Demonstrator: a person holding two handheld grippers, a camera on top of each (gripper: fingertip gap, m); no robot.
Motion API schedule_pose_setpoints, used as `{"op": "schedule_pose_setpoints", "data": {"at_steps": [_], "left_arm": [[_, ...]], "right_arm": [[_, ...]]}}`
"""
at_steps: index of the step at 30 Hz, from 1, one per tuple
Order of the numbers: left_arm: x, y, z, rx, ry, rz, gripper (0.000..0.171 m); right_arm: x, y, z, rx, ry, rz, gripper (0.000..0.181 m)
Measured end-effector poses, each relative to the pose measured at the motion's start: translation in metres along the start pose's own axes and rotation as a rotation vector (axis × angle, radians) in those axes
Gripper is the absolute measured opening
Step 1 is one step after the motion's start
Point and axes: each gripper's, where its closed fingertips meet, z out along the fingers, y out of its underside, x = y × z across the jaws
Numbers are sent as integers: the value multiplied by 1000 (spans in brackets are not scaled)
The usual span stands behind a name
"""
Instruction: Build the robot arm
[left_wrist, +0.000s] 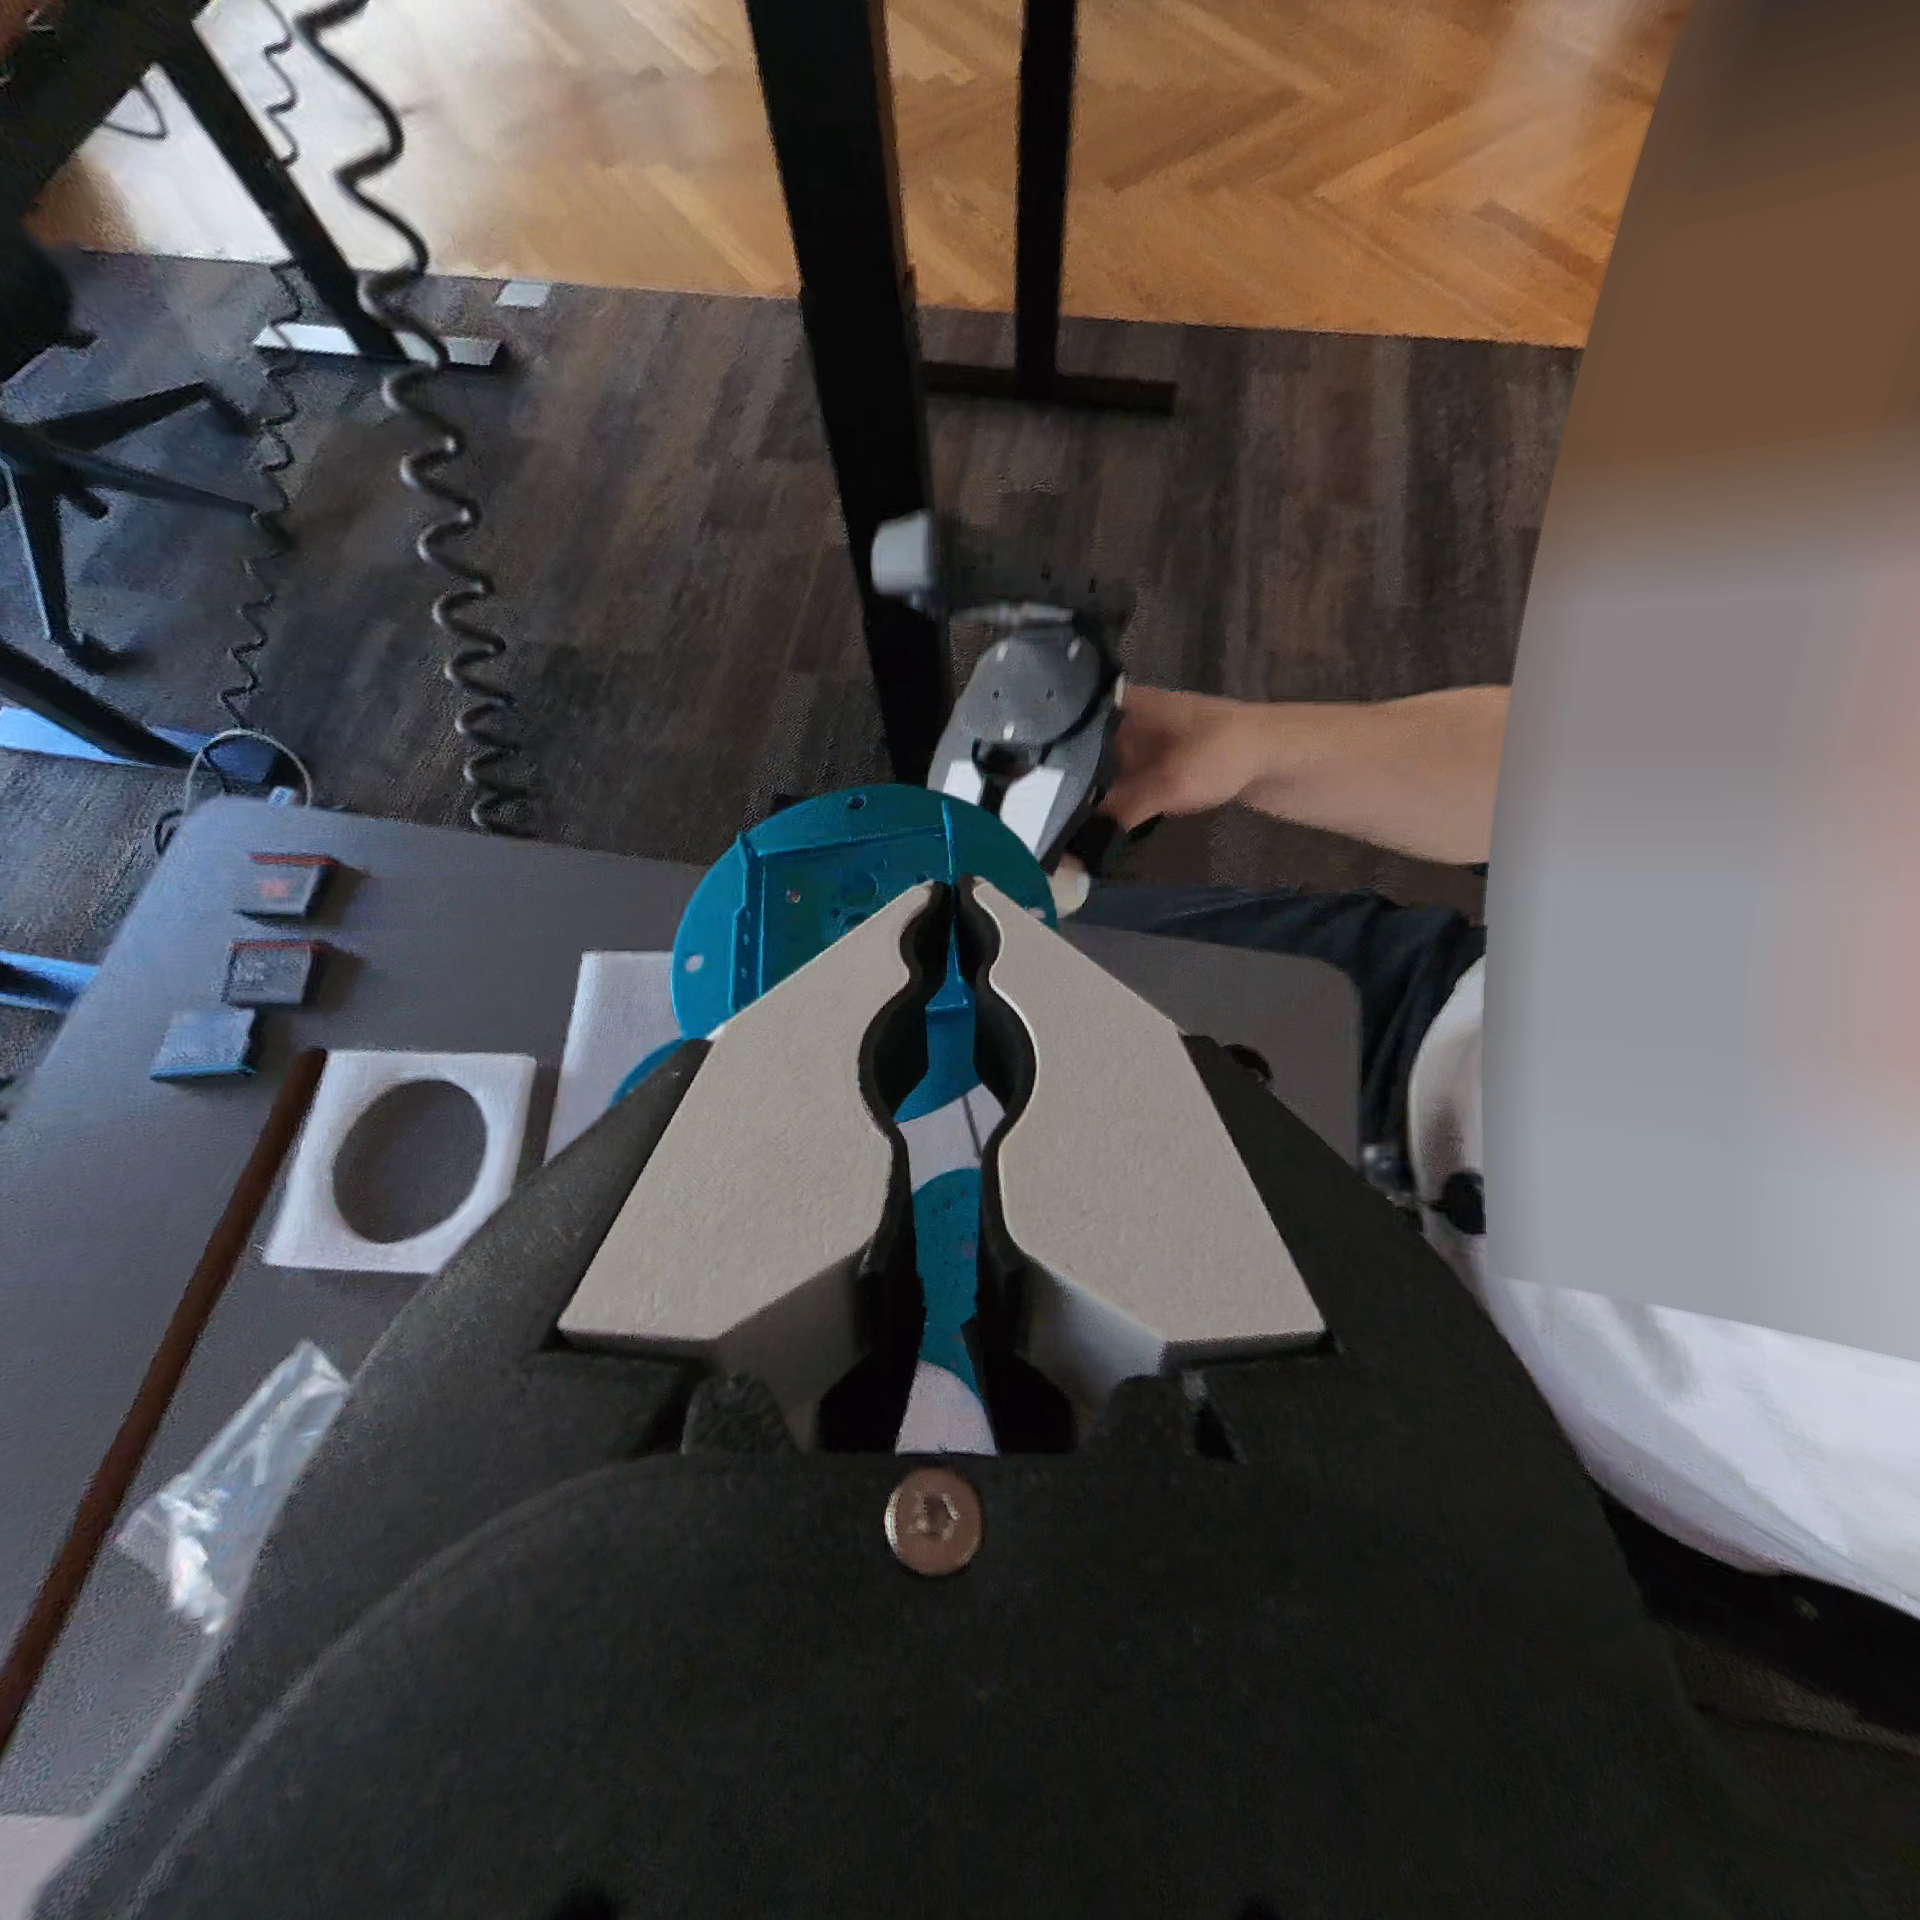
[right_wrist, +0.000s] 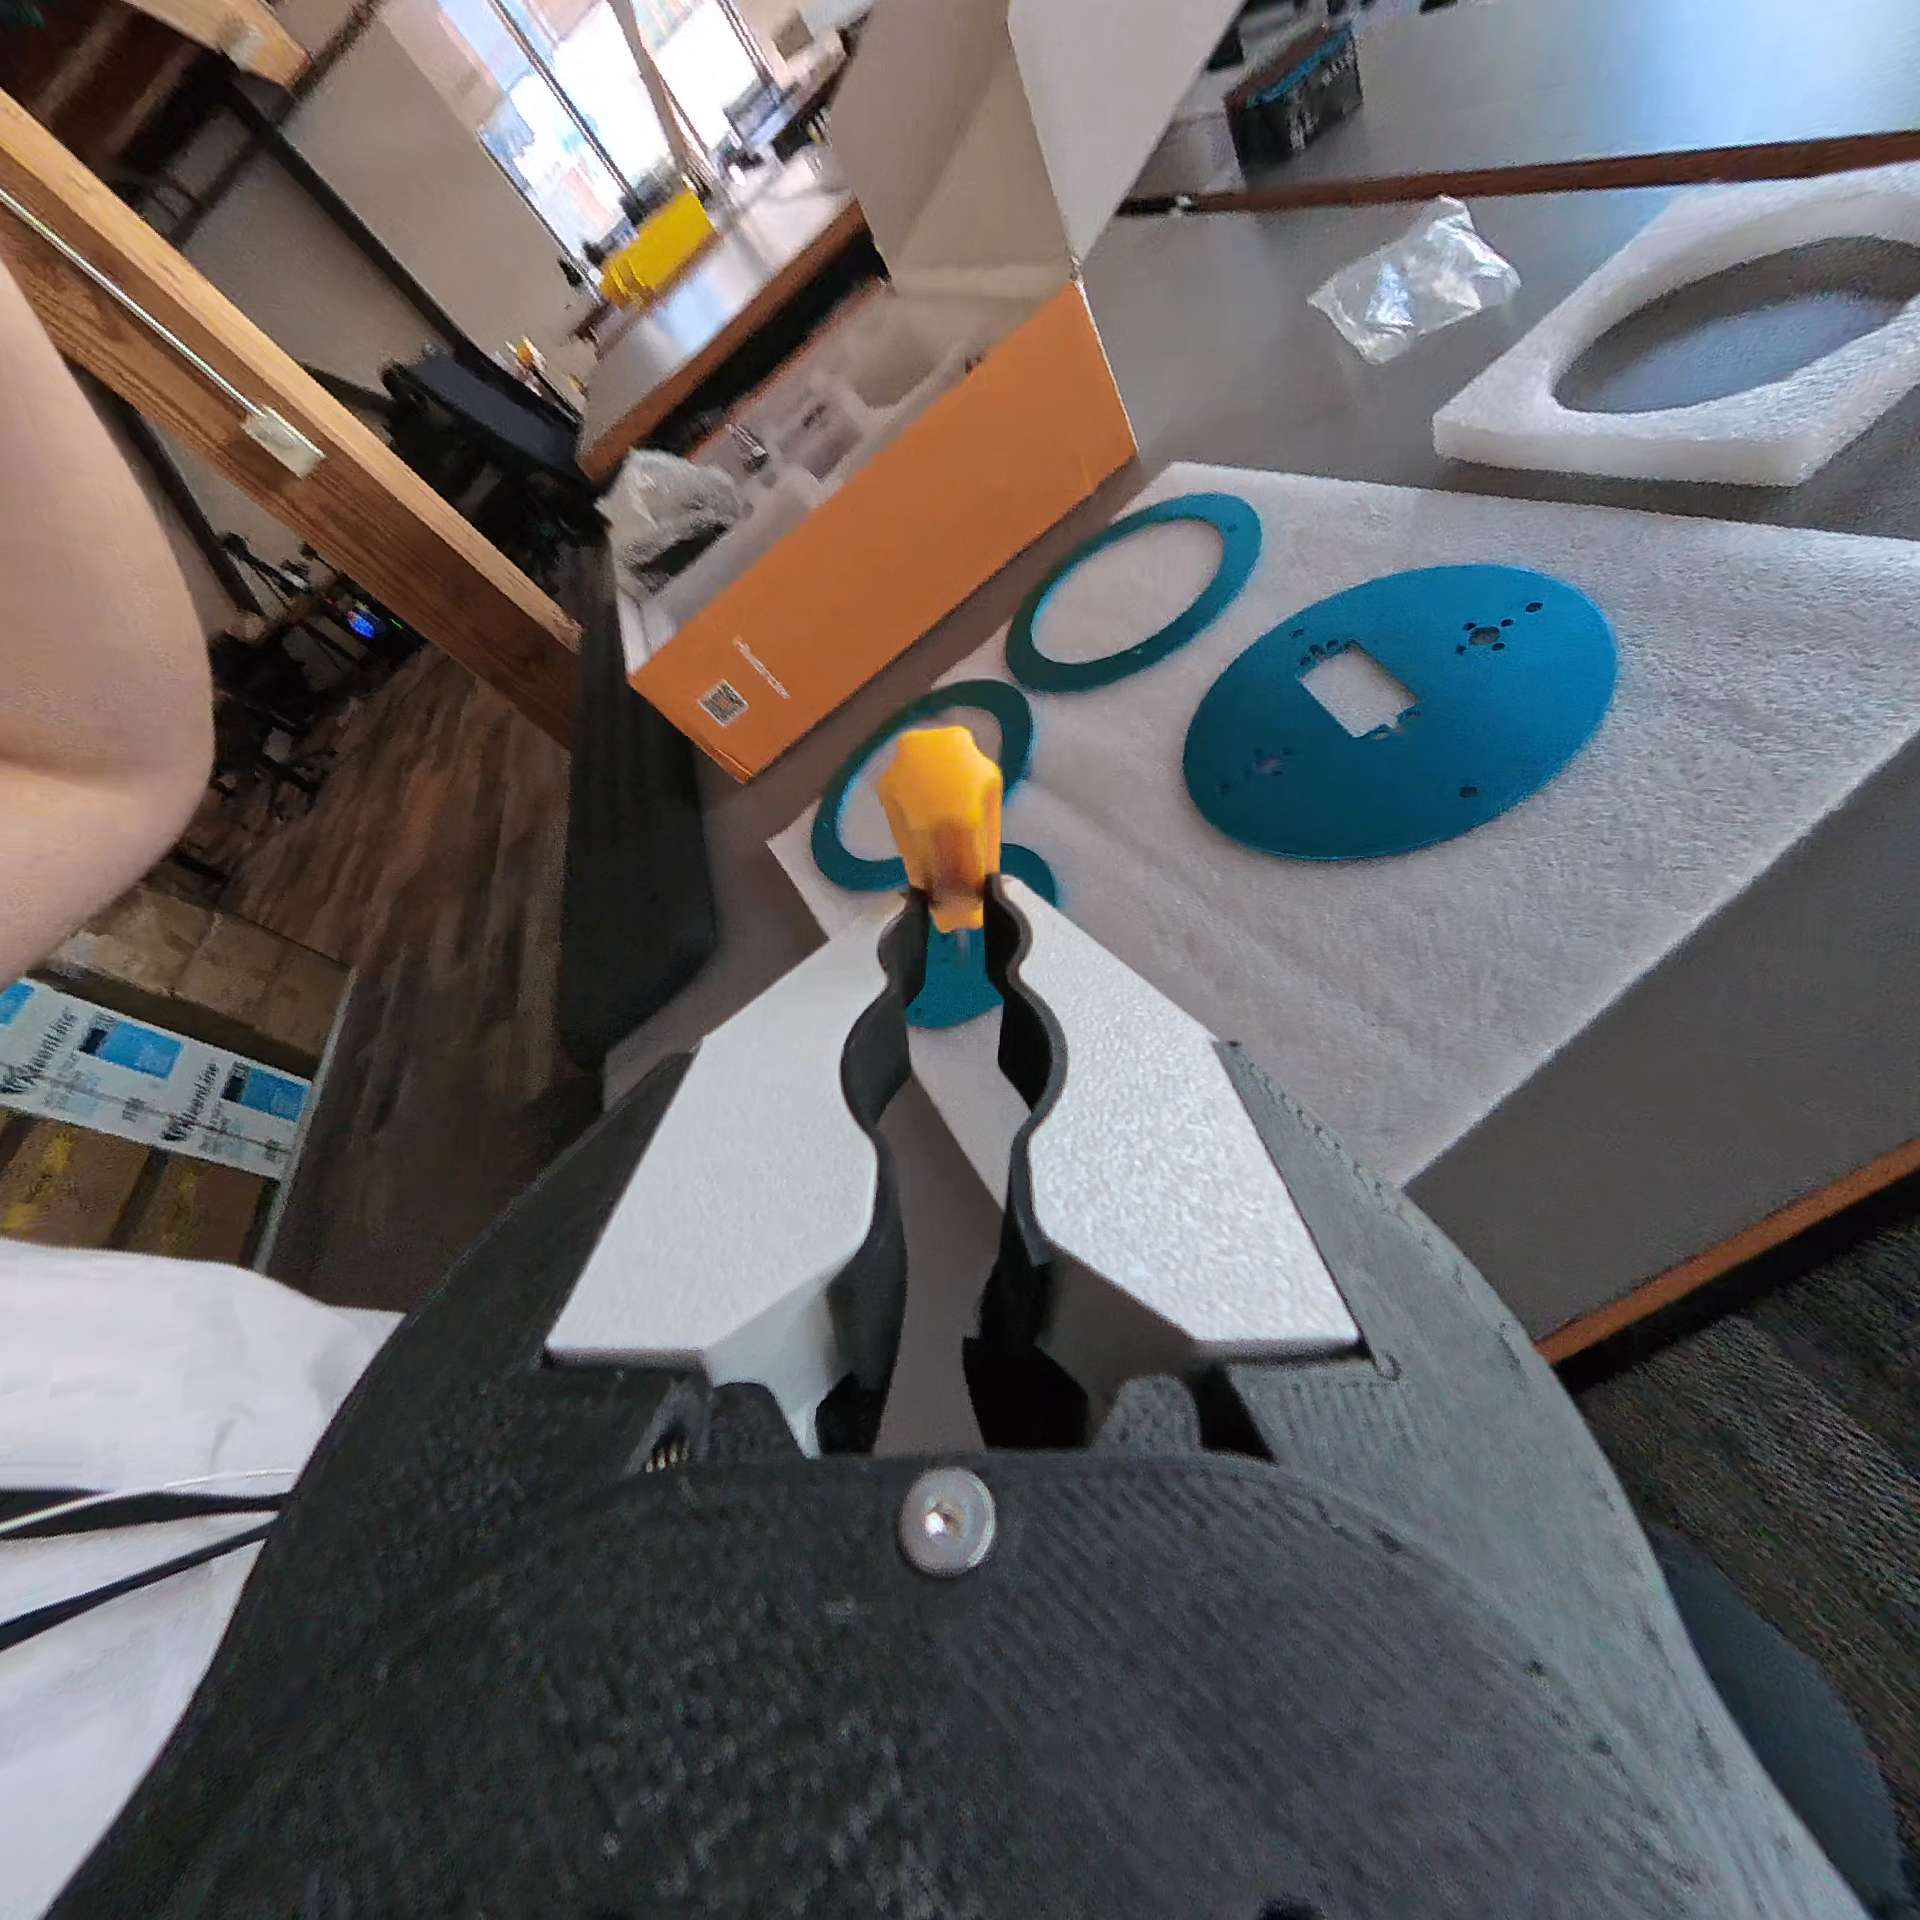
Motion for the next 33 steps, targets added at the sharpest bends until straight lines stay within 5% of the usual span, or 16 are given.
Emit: {"op": "schedule_pose_setpoints", "data": {"at_steps": [5, 9, 17, 22, 26, 29, 31, 33], "left_arm": [[-3, 120, 63, 37, 22, -183, 0], [-9, 166, 78, 160, -5, -244, 0], [-16, 199, 100, 115, -67, -176, 0], [-16, 190, 94, 104, -109, -118, 0], [-9, 188, 90, 56, -142, -45, 0], [-2, 183, 84, 32, -146, 2, 0], [4, 177, 80, 28, -135, 26, 0], [10, 169, 76, 27, -113, 31, 0]], "right_arm": [[14, 11, 12, -54, 4, -47, 10], [16, 17, 4, 36, -76, 49, 10], [42, 32, 1, 27, -234, 553, 9], [66, 70, 27, -259, -35, 457, 3], [60, 67, 18, -344, 43, 364, 29], [34, 41, 13, -286, 7, -7, 34], [4, 16, 17, -111, 1, -531, 53], [-16, 1, 21, 52, 150, -1016, 74]]}}
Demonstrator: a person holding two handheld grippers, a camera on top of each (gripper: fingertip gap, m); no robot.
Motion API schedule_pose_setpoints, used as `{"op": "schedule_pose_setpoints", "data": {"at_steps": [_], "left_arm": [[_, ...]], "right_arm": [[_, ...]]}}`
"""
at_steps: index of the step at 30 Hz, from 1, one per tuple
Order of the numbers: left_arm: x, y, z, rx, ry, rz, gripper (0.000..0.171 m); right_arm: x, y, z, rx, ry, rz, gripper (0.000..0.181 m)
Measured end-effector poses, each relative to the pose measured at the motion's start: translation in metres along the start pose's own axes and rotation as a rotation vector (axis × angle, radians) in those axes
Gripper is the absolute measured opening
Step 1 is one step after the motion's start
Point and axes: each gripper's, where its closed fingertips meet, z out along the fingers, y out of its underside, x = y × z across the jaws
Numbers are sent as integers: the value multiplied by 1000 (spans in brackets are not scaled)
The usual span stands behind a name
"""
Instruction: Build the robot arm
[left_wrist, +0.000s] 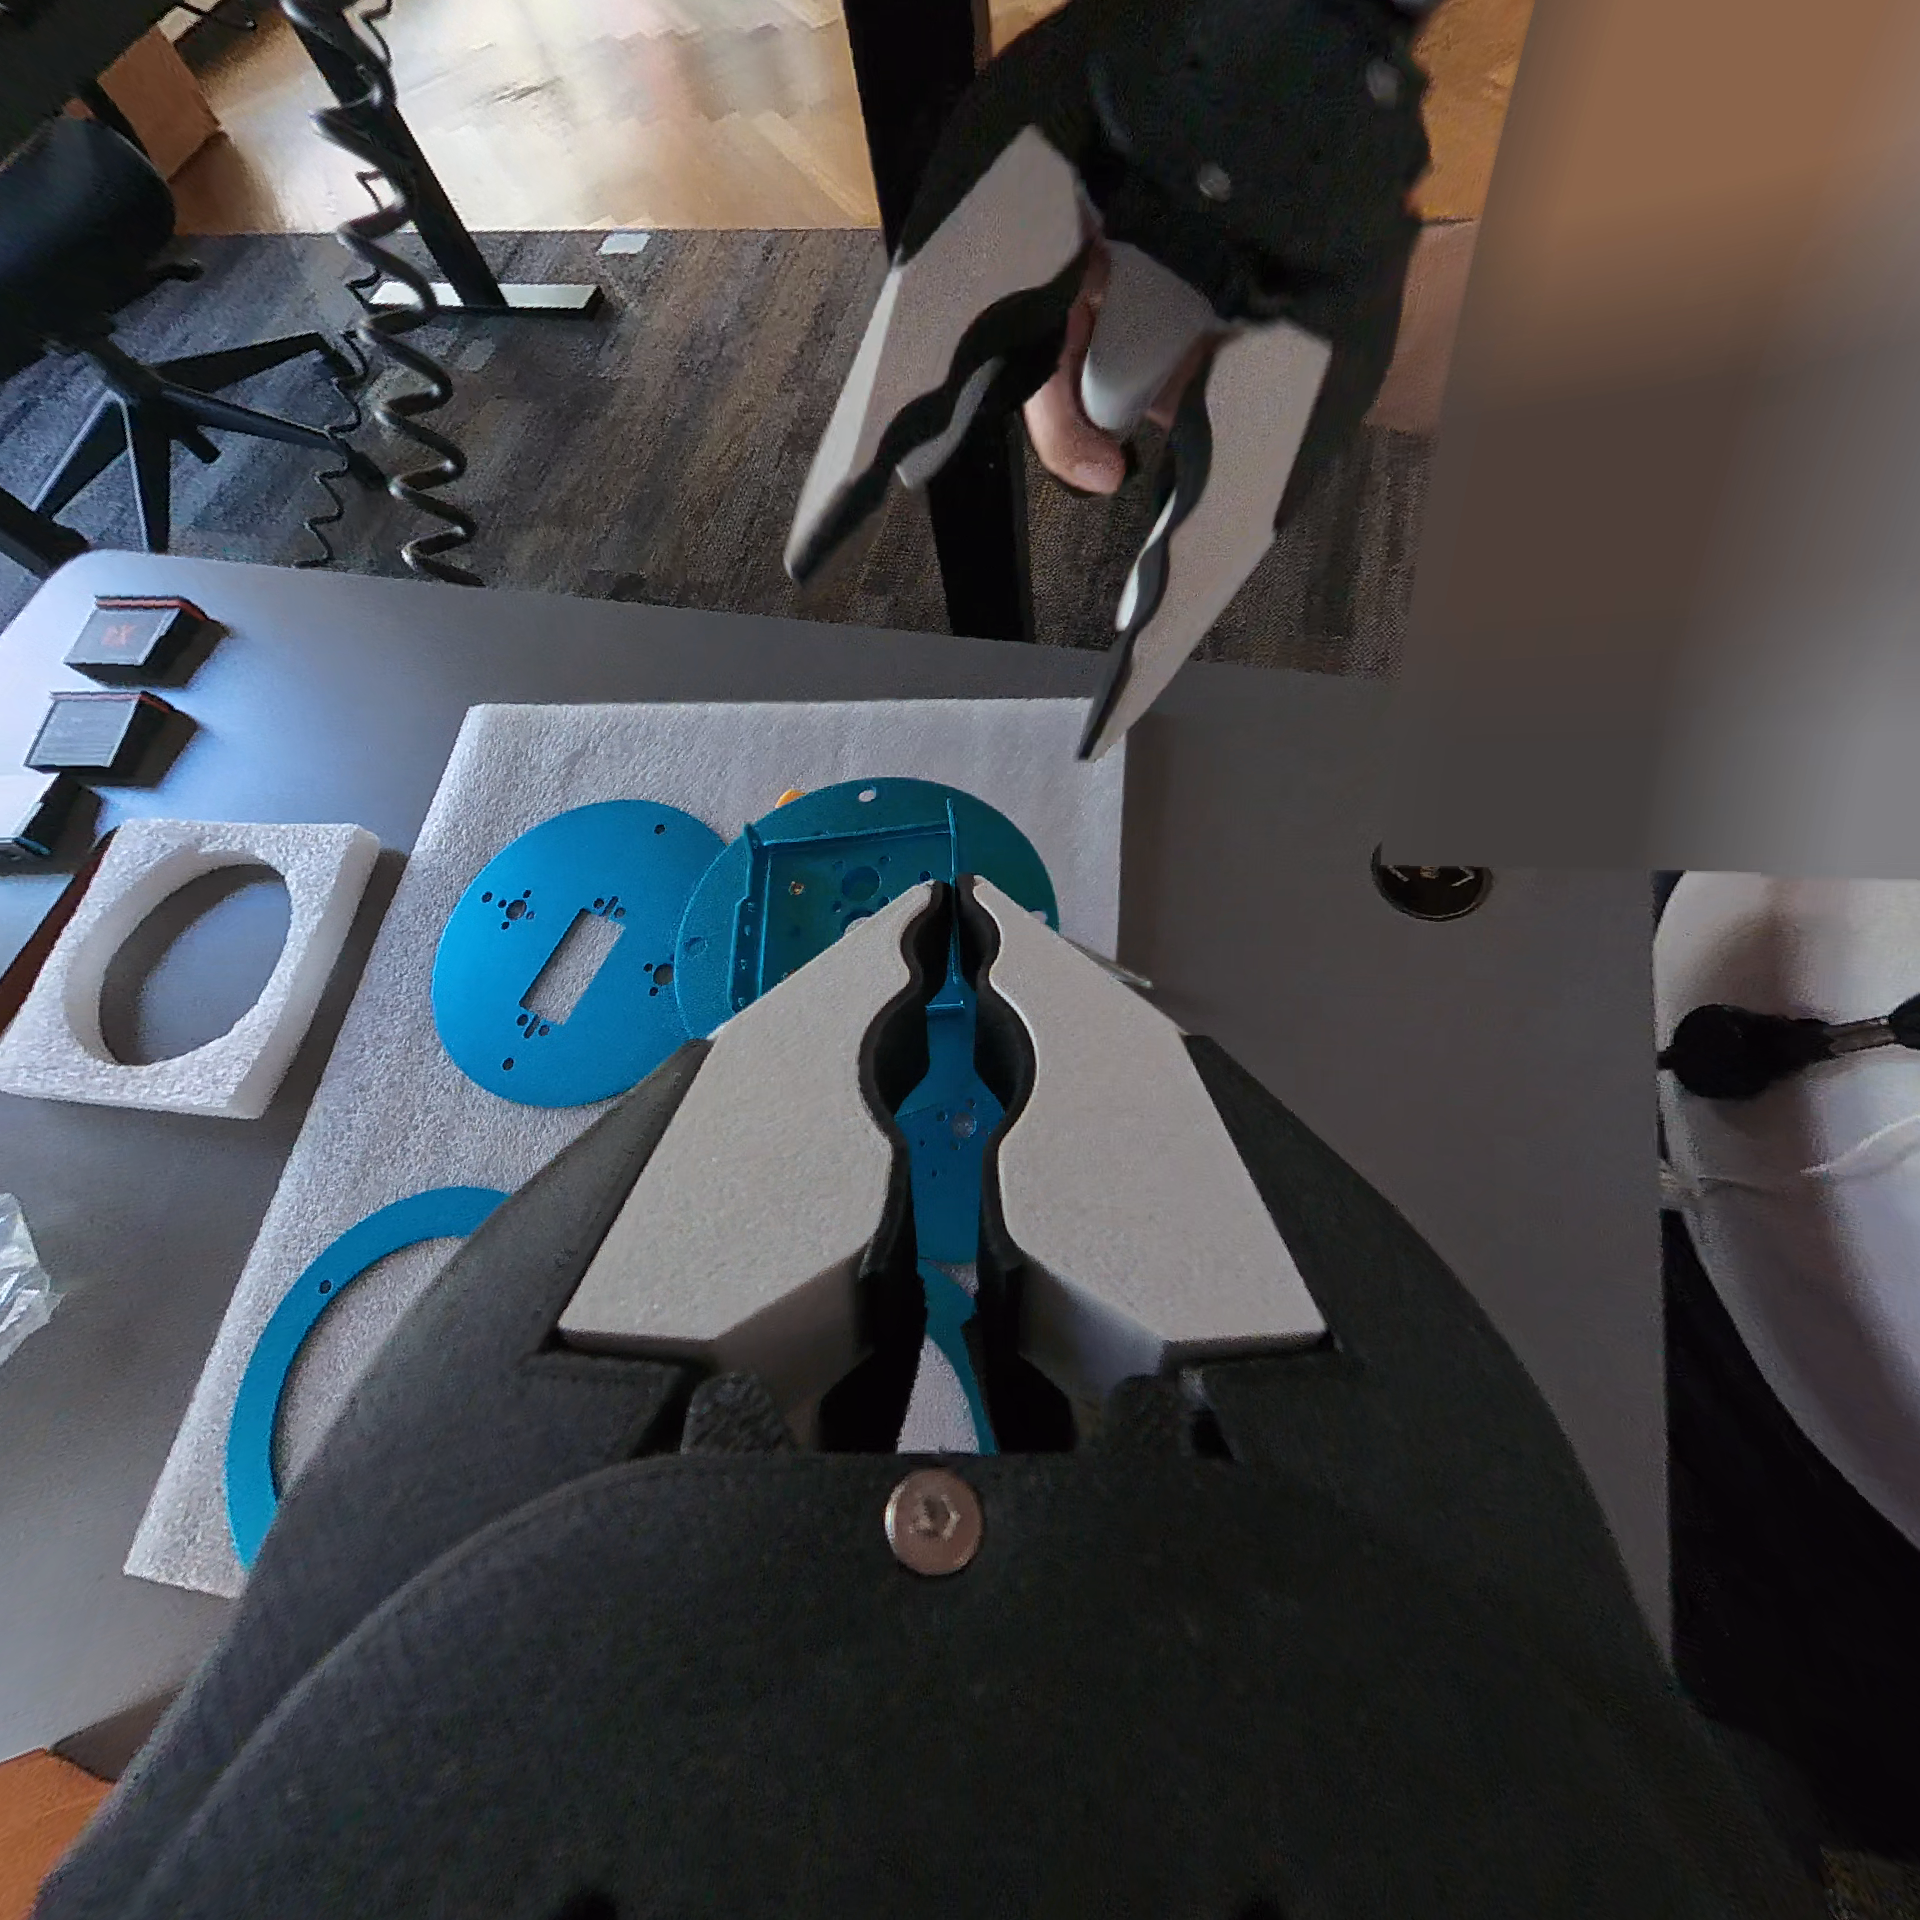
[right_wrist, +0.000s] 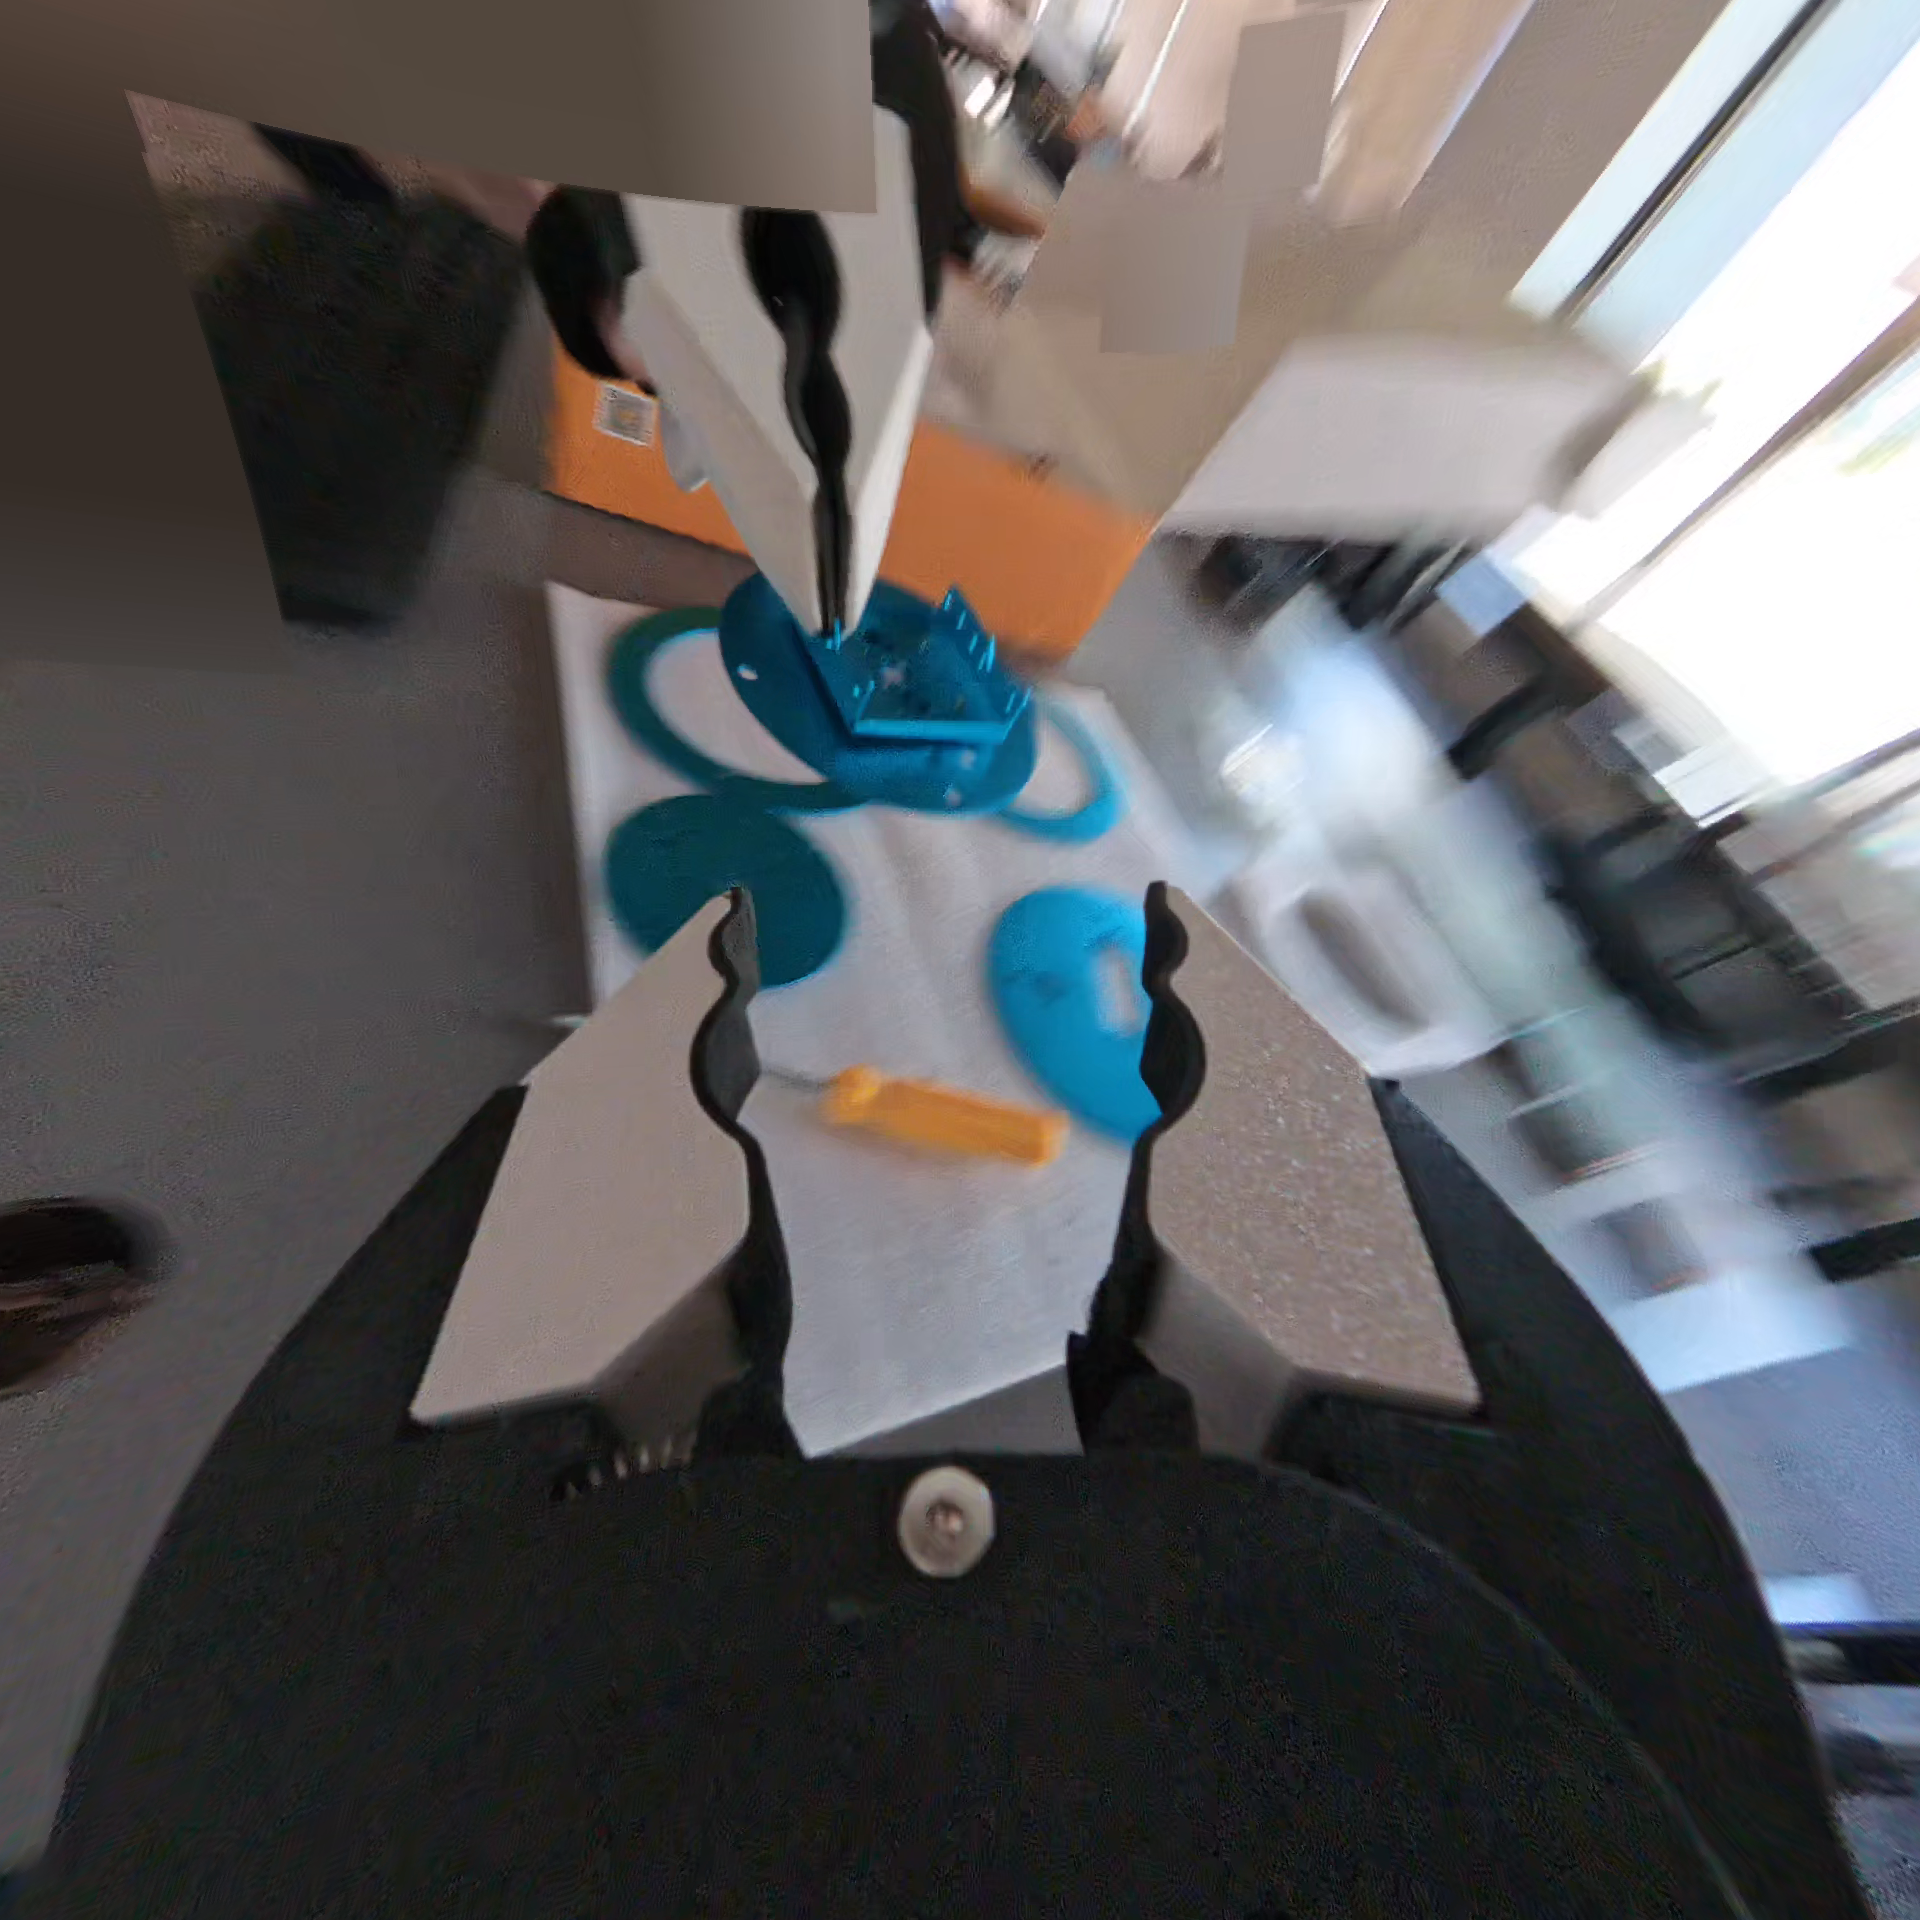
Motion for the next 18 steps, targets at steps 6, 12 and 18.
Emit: {"op": "schedule_pose_setpoints", "data": {"at_steps": [6, 12, 18], "left_arm": [[12, -33, -24, 34, 43, -11, 0], [28, -70, -48, 72, 88, 14, 0], [24, -142, -96, 203, 31, 105, 19]], "right_arm": [[-6, -41, 9, 65, 227, -612, 29], [0, -81, -1, 88, 295, -759, 0], [24, -138, -28, 100, 295, -799, 0]]}}
